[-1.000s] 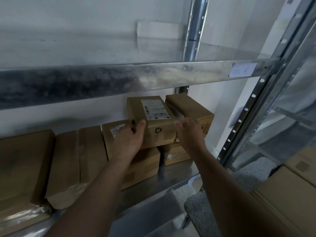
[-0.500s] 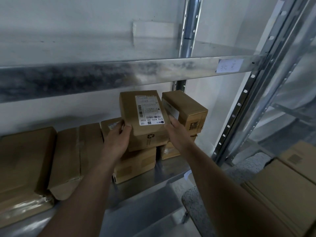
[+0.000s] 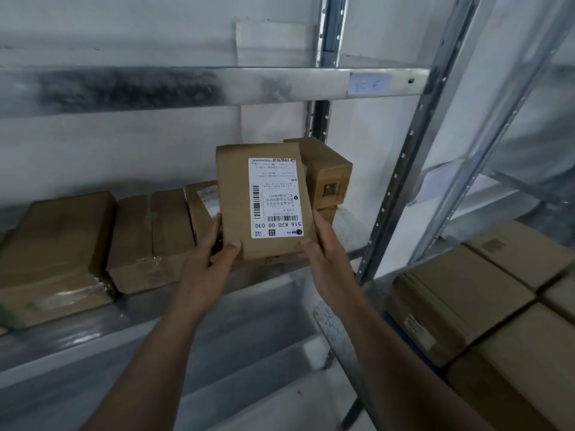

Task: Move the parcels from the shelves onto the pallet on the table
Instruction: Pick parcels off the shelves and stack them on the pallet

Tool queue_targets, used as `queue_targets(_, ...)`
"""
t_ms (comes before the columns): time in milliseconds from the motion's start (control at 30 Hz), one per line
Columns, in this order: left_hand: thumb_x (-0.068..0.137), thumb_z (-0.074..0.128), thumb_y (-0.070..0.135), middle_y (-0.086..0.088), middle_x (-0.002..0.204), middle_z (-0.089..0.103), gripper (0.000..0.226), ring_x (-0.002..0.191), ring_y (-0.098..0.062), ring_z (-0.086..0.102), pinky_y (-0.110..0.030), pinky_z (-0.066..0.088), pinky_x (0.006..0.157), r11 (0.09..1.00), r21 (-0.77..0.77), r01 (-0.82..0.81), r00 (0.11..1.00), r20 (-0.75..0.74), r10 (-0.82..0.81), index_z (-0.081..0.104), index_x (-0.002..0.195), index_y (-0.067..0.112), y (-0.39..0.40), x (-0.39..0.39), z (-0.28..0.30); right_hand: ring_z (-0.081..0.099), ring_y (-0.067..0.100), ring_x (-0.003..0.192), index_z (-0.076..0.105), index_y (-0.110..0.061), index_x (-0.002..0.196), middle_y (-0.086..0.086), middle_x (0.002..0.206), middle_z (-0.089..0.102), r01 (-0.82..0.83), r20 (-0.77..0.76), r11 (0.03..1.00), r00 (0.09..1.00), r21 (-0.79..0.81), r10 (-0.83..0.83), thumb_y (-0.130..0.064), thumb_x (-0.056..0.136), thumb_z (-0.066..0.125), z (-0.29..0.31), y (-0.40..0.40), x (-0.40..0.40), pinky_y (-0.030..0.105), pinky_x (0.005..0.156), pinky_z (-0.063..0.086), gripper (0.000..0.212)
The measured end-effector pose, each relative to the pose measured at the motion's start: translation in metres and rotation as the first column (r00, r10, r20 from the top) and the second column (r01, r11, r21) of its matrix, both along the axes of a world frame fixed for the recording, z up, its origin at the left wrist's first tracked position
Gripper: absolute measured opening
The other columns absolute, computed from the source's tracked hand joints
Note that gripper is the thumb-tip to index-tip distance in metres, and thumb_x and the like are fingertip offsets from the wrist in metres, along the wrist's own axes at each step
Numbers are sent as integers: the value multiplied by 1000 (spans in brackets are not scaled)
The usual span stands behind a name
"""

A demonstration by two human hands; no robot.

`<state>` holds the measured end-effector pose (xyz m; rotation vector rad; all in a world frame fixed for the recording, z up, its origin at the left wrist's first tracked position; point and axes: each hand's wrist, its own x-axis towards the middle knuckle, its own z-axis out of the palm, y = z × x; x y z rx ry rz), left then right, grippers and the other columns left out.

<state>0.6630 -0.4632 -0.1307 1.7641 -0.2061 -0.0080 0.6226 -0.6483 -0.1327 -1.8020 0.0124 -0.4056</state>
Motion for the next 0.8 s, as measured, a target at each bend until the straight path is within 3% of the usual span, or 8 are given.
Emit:
queue_targets(133,93,55,27,16,130,54,56,116,-1,51,-22,41,94,999,-15,52,998,38,-52,32,141,43,-7,-51,-3,51,0,116,39,-45,128,-22,123,56,79,29,997,997,-19,-78,-29,92,44,-10,-4,-54,29,96,45,41)
queue_targets(233,87,59,39,21,131,53,59,119,1,50,-31,42,99,991,-2,133,990,52,-133,33,138,51,-16,-88,-6,49,0,116,39,-47,126,-29,119,53,150,50,989,988,-18,-149,-32,89,47,-12,-10,-99,29,95,44,41)
queue_targets(300,86,59,42,23,131,52,59,119,3,49,-29,41,99,988,7,155,987,50,-155,32,137,54,-25,-111,-5,50,2,116,40,-46,128,-24,120,55,194,57,981,979,-1,-193,-32,88,49,-15,-17,-128,31,94,46,43)
queue_targets(400,91,56,31,23,128,51,57,116,5,47,-17,40,88,979,25,202,976,75,-204,30,139,48,-45,-145,-4,50,9,115,37,-47,132,-12,125,55,286,61,958,957,3,-285,-43,83,49,-19,-31,-173,34,93,45,51)
queue_targets(500,93,54,27,27,120,48,57,102,18,45,1,36,72,962,41,270,958,92,-272,29,140,45,-70,-178,-5,50,10,118,35,-38,138,-7,132,52,385,77,923,921,-8,-383,-51,77,48,-25,-50,-219,32,91,49,64)
queue_targets(567,93,54,24,26,120,49,57,99,18,46,5,36,68,945,38,324,941,95,-326,30,142,42,-87,-200,-6,52,8,118,33,-32,143,-5,135,50,433,69,901,899,6,-432,-54,76,49,-27,-62,-248,32,90,52,72)
queue_targets(733,92,55,25,33,113,48,56,99,19,46,3,37,69,885,13,465,881,92,-464,31,139,45,-131,-244,-11,48,11,125,32,-30,144,-9,136,51,564,68,825,823,30,-564,-53,81,52,-31,-88,-319,43,101,45,70)
queue_targets(800,92,56,28,27,120,51,56,107,10,49,-5,38,76,847,12,531,843,91,-530,30,139,46,-149,-259,-12,48,10,125,33,-28,144,-9,135,51,618,77,785,781,45,-620,-52,81,53,-29,-98,-345,44,101,45,71)
